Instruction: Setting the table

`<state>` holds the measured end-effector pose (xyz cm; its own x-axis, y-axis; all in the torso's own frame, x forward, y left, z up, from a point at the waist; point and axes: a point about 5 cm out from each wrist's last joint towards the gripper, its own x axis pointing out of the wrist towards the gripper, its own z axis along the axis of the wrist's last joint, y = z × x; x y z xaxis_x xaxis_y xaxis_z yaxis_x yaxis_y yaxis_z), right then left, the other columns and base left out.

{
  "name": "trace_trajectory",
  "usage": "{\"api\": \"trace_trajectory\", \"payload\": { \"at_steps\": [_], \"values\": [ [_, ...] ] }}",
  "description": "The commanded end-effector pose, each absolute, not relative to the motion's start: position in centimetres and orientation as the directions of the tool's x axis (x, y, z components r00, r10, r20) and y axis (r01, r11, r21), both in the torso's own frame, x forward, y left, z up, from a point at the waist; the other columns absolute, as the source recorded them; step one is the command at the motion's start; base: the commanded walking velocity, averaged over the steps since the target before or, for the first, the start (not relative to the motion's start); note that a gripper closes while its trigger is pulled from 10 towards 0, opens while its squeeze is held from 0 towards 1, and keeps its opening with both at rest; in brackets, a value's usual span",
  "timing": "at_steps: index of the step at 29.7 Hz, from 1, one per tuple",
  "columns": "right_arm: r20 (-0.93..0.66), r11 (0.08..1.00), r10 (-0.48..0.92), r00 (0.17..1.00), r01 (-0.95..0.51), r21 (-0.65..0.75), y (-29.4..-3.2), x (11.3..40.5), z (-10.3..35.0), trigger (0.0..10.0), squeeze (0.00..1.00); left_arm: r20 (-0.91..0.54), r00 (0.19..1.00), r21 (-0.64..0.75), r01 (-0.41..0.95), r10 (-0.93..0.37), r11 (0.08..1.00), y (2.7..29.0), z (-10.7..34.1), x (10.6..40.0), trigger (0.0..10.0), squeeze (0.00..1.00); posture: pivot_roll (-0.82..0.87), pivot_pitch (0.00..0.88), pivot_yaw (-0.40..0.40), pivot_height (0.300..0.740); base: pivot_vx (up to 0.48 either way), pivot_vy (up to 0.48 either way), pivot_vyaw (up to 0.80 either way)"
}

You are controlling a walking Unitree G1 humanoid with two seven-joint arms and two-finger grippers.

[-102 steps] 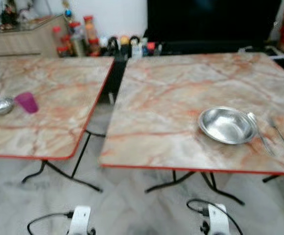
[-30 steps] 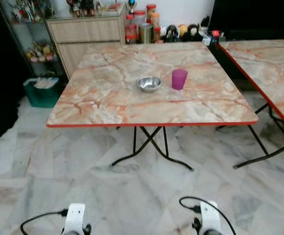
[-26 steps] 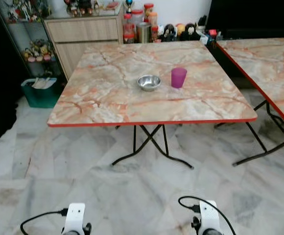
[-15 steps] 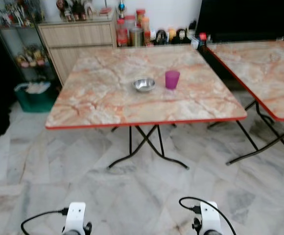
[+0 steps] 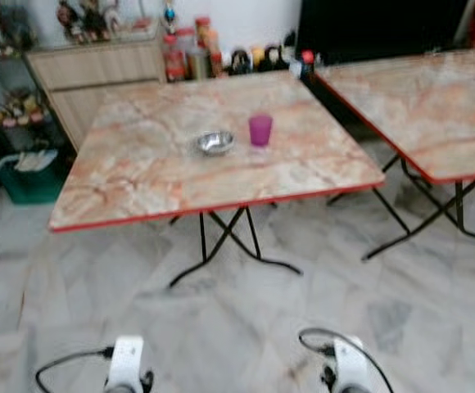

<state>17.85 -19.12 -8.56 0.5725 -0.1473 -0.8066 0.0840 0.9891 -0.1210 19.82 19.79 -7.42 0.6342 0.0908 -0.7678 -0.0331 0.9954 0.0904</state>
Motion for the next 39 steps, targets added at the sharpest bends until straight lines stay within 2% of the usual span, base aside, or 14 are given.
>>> {"api": "trace_trajectory", "payload": {
  "at_steps": [1,21,39],
  "values": [
    [-0.795,0.993,-0.121,0.594,0.077,-0.093,-17.96,18.75,-8.26,10.0,0.0,-0.767,0.63,0.111,-0.055,0.121,0.992,20.83,-7.36,19.59,10.0,0.0,0.03,0.0,0.061,0.736,0.364,0.0,0.0],
    [-0.789,0.994,-0.113,0.604,0.065,-0.093,-18.01,18.85,-8.18,10.0,0.0,-0.773,0.621,0.11,-0.064,0.126,0.992,20.81,-7.52,19.3,10.0,0.0,0.03,0.0,0.054,0.736,0.362,0.0,0.06],
    [-0.788,0.993,-0.117,0.605,0.08,-0.087,-18.22,18.9,-8.14,10.0,0.0,-0.785,0.604,0.106,-0.089,0.138,0.99,20.94,-7.7,18.98,10.0,0.0,0.03,0.0,0.049,0.736,0.0,0.043,0.0]
  ]
}}
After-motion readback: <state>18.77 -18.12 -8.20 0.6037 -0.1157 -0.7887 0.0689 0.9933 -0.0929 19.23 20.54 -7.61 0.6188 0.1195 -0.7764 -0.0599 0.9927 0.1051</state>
